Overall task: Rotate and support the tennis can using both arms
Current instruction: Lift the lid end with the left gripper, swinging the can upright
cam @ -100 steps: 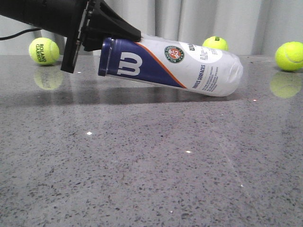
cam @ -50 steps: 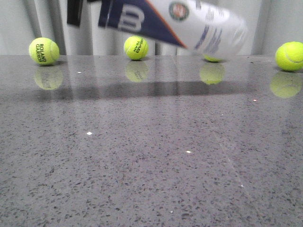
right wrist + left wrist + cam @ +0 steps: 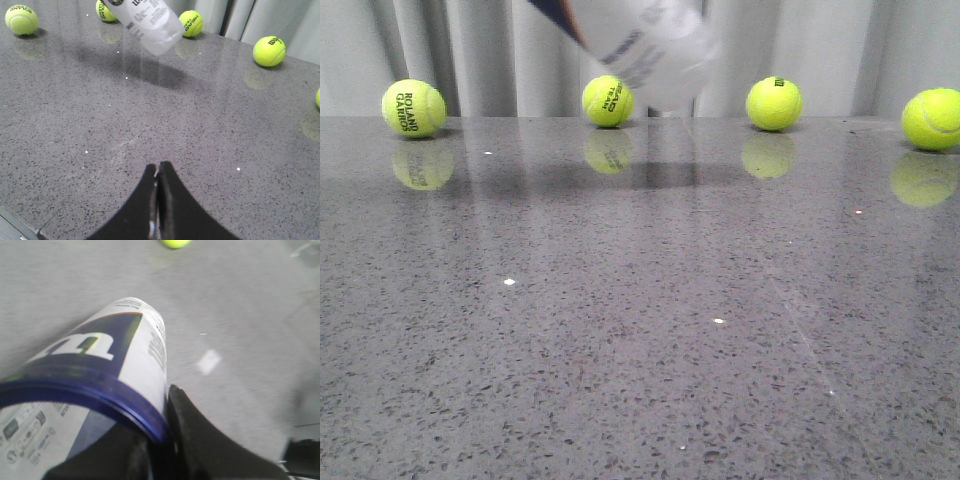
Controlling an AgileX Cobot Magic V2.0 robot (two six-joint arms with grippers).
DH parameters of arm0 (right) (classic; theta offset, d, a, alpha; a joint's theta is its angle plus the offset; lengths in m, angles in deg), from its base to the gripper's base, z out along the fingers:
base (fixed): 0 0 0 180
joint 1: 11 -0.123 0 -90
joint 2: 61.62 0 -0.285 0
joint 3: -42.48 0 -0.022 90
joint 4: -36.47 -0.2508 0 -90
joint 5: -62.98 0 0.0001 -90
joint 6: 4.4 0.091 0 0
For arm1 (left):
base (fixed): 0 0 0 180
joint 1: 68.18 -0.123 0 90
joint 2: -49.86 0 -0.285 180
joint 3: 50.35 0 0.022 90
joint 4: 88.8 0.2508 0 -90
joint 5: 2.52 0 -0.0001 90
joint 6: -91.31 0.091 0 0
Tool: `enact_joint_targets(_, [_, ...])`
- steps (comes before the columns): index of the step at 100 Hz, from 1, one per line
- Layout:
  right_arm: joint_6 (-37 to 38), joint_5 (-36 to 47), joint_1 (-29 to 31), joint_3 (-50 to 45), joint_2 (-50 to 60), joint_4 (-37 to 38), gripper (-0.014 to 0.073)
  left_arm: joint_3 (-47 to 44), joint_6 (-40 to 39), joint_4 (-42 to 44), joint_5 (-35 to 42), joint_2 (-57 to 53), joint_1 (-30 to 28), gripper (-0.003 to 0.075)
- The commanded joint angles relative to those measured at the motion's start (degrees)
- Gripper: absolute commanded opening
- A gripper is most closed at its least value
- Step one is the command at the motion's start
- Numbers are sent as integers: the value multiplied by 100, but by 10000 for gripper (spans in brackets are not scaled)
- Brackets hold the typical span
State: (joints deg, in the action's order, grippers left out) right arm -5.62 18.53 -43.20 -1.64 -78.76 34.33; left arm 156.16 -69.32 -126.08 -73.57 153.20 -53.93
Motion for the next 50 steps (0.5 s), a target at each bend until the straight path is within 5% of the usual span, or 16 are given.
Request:
enact_joint_targets(1, [1, 452, 7, 116, -65, 47, -67, 322, -424, 526, -227, -383, 208, -20])
enact_joint_targets(37, [1, 452, 7, 116, -65, 47, -67, 219, -652, 2496, -227, -625, 1198, -20])
enact_joint_targets(50, [1, 456, 7, 116, -65, 47, -67, 80, -666, 2588, -227, -625, 1247, -20])
